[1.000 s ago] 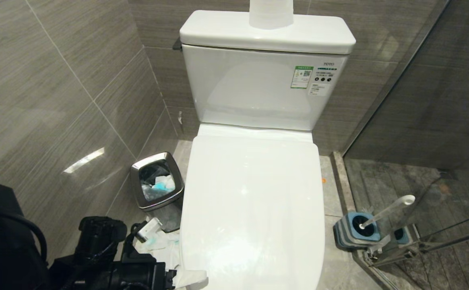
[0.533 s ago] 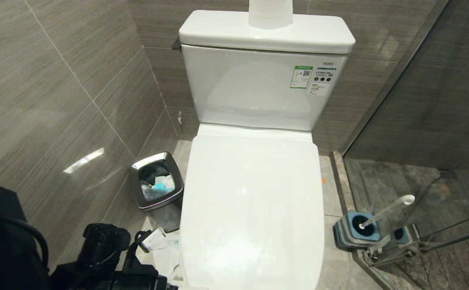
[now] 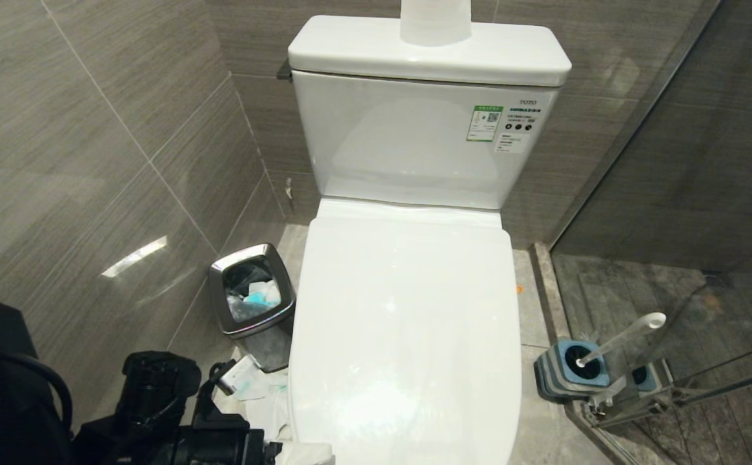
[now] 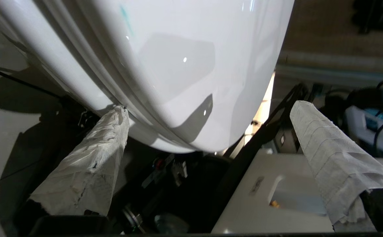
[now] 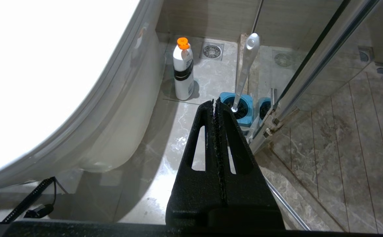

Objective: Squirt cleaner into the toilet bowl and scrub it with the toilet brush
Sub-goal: Use the left hand to lift the toilet lid slightly

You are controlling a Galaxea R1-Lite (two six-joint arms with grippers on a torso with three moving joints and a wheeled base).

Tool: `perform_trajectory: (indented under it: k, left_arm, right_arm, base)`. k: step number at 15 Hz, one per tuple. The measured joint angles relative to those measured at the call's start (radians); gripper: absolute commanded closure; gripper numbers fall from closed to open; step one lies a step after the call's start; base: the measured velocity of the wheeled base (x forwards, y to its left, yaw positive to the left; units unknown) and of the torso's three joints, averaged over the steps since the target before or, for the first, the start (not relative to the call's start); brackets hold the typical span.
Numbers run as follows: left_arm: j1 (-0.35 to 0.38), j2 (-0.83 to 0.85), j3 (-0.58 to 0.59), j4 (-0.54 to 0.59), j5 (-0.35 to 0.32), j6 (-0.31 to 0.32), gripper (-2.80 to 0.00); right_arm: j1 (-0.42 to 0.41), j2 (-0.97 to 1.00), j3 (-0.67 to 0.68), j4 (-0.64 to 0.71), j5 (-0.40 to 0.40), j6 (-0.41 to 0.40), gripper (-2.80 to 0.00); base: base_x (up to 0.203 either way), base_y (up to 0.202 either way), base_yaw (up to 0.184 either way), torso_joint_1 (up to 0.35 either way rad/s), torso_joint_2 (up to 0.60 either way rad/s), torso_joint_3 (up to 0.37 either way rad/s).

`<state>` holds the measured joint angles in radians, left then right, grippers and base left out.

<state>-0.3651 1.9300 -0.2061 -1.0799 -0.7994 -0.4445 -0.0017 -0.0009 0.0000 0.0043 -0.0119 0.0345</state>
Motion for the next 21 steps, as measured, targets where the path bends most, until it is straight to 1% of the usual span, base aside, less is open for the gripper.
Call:
perform_trajectory:
  k: [1, 2, 7, 8, 9, 10, 12, 13, 14, 15, 18, 21]
  left_arm:
    - [0.001, -0.001, 0.000, -0.040, 0.003, -0.048, -2.80]
    - [0.001, -0.001, -0.001, -0.070, 0.004, -0.075, -2.80]
    - [-0.008, -0.001, -0.003, -0.082, 0.016, -0.050, -2.80]
    - [-0.008, -0.001, -0.001, -0.077, 0.018, -0.024, -2.80]
    - [-0.008, -0.001, 0.006, -0.073, 0.018, 0.019, -2.80]
    - [-0.010, -0.001, 0.013, -0.058, 0.018, 0.073, -2.80]
    - [-0.013, -0.001, 0.025, 0.011, 0.013, 0.201, -2.80]
    - [-0.013, -0.001, 0.029, 0.028, 0.012, 0.252, -2.80]
    - [-0.011, -0.001, 0.034, 0.040, 0.014, 0.297, -2.80]
    - [-0.011, -0.001, 0.036, 0.060, 0.015, 0.325, -2.80]
    - [-0.011, -0.001, 0.035, 0.087, 0.020, 0.330, -2.80]
    - [-0.011, -0.001, 0.028, 0.078, 0.021, 0.282, -2.80]
  right_arm:
    - [0.000, 0.000, 0.000, 0.000, 0.000, 0.000, 0.00]
    - [0.000, 0.000, 0.000, 0.000, 0.000, 0.000, 0.00]
    - [0.000, 0.000, 0.000, 0.000, 0.000, 0.000, 0.00]
    - [0.000, 0.000, 0.000, 0.000, 0.000, 0.000, 0.00]
    - [0.000, 0.000, 0.000, 0.000, 0.000, 0.000, 0.00]
    - [0.000, 0.000, 0.000, 0.000, 0.000, 0.000, 0.00]
    - [0.000, 0.000, 0.000, 0.001, 0.000, 0.000, 0.00]
    - [0.000, 0.000, 0.000, 0.000, 0.000, 0.000, 0.00]
    - [0.000, 0.000, 0.000, 0.000, 0.000, 0.000, 0.00]
    - [0.000, 0.000, 0.000, 0.000, 0.000, 0.000, 0.00]
    - [0.000, 0.000, 0.000, 0.000, 0.000, 0.000, 0.00]
    - [0.000, 0.000, 0.000, 0.000, 0.000, 0.000, 0.00]
  base:
    - [0.000, 0.000, 0.000, 0.000, 0.00, 0.000]
    - [0.000, 0.000, 0.000, 0.000, 0.00, 0.000]
    - [0.000, 0.000, 0.000, 0.000, 0.00, 0.000]
    - [0.000, 0.000, 0.000, 0.000, 0.00, 0.000]
    - [0.000, 0.000, 0.000, 0.000, 0.00, 0.000]
    - [0.000, 0.000, 0.000, 0.000, 0.00, 0.000]
    - [0.000, 0.000, 0.000, 0.000, 0.00, 0.000]
    - [0.000, 0.000, 0.000, 0.000, 0.00, 0.000]
    - [0.000, 0.000, 0.000, 0.000, 0.00, 0.000]
    - [0.000, 0.000, 0.000, 0.000, 0.00, 0.000]
    - [0.000, 0.000, 0.000, 0.000, 0.00, 0.000]
    - [0.000, 0.000, 0.000, 0.000, 0.00, 0.000]
